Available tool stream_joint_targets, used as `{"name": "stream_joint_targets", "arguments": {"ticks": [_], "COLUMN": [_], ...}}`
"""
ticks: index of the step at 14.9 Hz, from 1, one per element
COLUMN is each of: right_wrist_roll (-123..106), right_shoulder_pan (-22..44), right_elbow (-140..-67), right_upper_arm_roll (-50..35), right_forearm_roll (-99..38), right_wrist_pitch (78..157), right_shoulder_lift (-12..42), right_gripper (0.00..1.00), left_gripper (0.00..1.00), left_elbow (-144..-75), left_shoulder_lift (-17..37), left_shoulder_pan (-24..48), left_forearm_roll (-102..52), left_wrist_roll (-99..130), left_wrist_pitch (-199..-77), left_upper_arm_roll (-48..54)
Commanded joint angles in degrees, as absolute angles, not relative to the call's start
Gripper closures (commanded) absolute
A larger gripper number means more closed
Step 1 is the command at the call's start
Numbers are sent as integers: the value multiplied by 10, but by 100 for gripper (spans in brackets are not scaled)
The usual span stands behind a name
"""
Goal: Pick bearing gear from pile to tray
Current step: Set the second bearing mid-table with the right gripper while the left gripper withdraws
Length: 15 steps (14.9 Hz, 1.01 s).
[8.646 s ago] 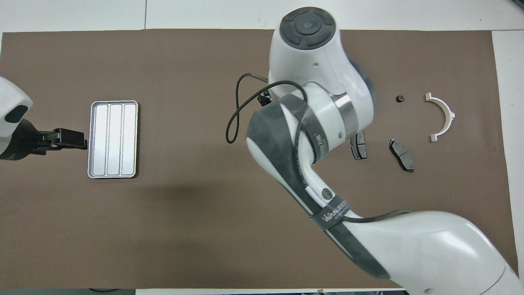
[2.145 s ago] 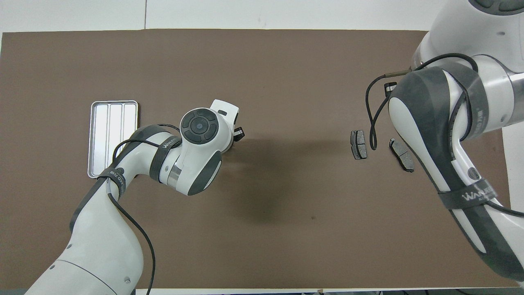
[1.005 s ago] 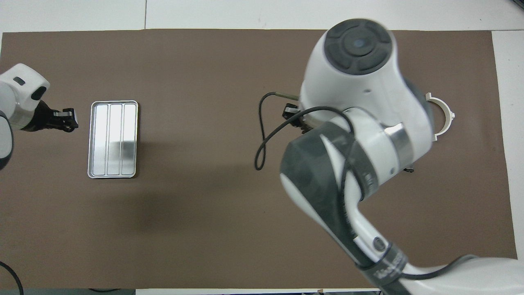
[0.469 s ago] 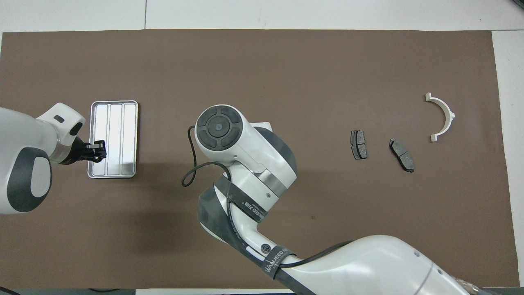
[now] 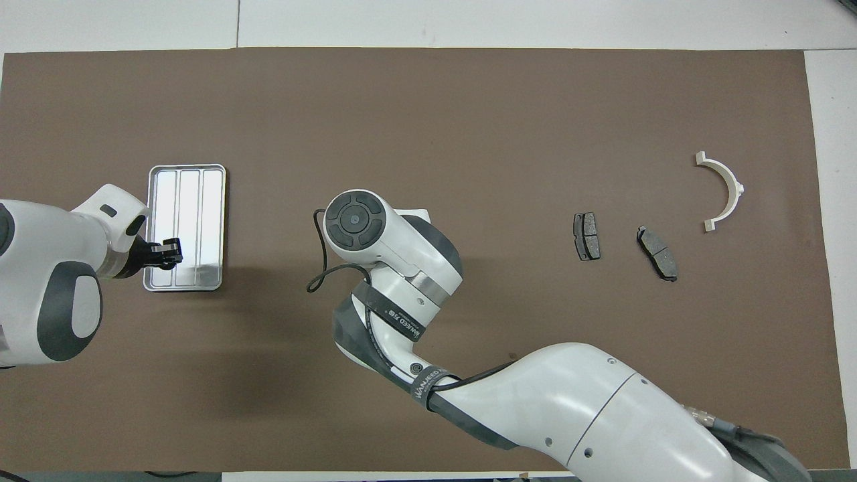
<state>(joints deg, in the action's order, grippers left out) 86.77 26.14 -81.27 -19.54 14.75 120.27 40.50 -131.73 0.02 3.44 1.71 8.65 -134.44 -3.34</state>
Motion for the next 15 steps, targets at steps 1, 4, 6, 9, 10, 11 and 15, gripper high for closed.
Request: {"name": "stream_joint_targets", "arguments": {"ticks": [1, 4, 6, 9, 10, 11, 15], "right_wrist_roll": [875, 877, 878, 876, 875, 873, 847], "right_shoulder_pan": [252, 252, 252, 252, 251, 249, 198], "right_elbow": [-813, -828, -829, -819, -817, -817, -794], "right_upper_arm_roll": [-200, -200, -200, -199, -198, -193, -195], "right_forearm_roll": [169, 169, 169, 169, 168, 168, 163], "right_wrist_pitch": [1214, 1232, 1232, 1209, 1203, 1201, 1201], "right_shoulder_lift": [409, 408, 408, 405, 404, 401, 394], "right_gripper": [100, 100, 66, 0, 0, 0, 0], "left_gripper": [100, 100, 100, 100, 100, 100, 100], "left_elbow": [-1325, -1328, -1330, -1334, -1336, -1339, -1346], "left_shoulder_lift": [20, 33, 36, 37, 38, 40, 42], "left_shoulder_pan": [40, 39, 39, 39, 39, 39, 39], "left_forearm_roll": [23, 23, 23, 23, 23, 23, 24], "left_wrist_roll": [98, 98, 98, 98, 98, 98, 106], "left_wrist_pitch": [-1390, -1405, -1407, -1410, -1411, -1413, -1428], "left_upper_arm_roll": [-38, -38, -38, -38, -38, -38, -38]}}
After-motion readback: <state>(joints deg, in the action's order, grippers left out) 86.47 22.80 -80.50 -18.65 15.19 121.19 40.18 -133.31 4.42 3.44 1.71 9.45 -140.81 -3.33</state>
